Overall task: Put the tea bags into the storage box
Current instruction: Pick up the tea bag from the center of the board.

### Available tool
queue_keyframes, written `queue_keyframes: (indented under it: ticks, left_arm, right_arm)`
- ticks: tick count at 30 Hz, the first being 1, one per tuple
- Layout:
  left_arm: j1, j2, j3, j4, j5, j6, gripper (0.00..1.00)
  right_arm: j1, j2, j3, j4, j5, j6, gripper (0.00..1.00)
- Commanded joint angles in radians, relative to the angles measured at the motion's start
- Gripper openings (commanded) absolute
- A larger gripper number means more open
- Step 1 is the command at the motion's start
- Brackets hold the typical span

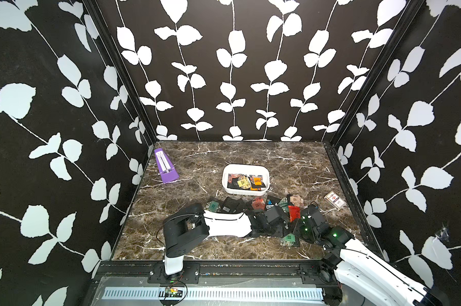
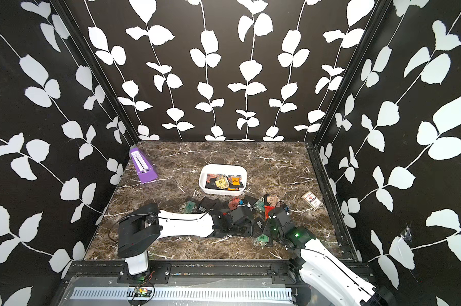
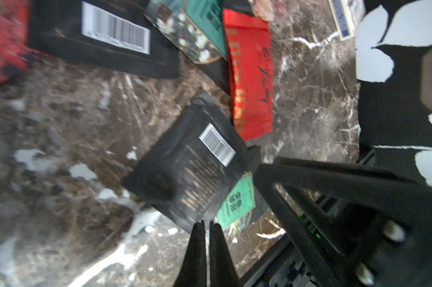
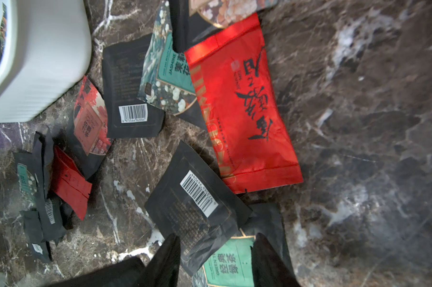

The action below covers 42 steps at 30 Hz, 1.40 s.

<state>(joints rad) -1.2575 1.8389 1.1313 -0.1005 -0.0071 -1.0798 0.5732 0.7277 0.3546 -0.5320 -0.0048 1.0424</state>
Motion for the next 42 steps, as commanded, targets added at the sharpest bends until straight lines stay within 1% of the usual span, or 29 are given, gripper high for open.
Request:
queue_keyframes:
  ticks: [1,6,9,13,18,28,42]
  left_arm:
    - [0.019,0.007,0.021,-0.041,-0.002,0.011,0.00]
    - [0.033,0.046,0.040,-0.038,0.015,0.012,0.00]
    - [0.038,0.063,0.054,-0.030,0.021,0.017,0.00]
    - [0.045,0.086,0.084,-0.053,0.026,0.036,0.00]
    - [0.047,0.117,0.102,-0.075,0.047,0.045,0.00]
    - [0.046,0.114,0.049,-0.117,0.031,0.033,0.00]
    - [0.044,0.109,0.015,-0.103,0.023,0.015,0.00]
  right_arm:
    - [-0.005,0.017,-0.002,0.005,0.005,-0.015,0.49]
    - [-0.005,0.035,-0.005,0.020,-0.001,-0.021,0.48]
    - [-0.006,0.038,-0.009,0.029,-0.001,-0.021,0.46]
    - [-0.006,0.041,-0.017,0.041,-0.004,-0.018,0.44]
    - [-0.006,0.052,-0.024,0.053,-0.011,-0.015,0.44]
    - [-0.006,0.079,-0.040,0.086,-0.017,-0.013,0.44]
    - [-0.006,0.118,-0.067,0.131,-0.024,-0.007,0.43]
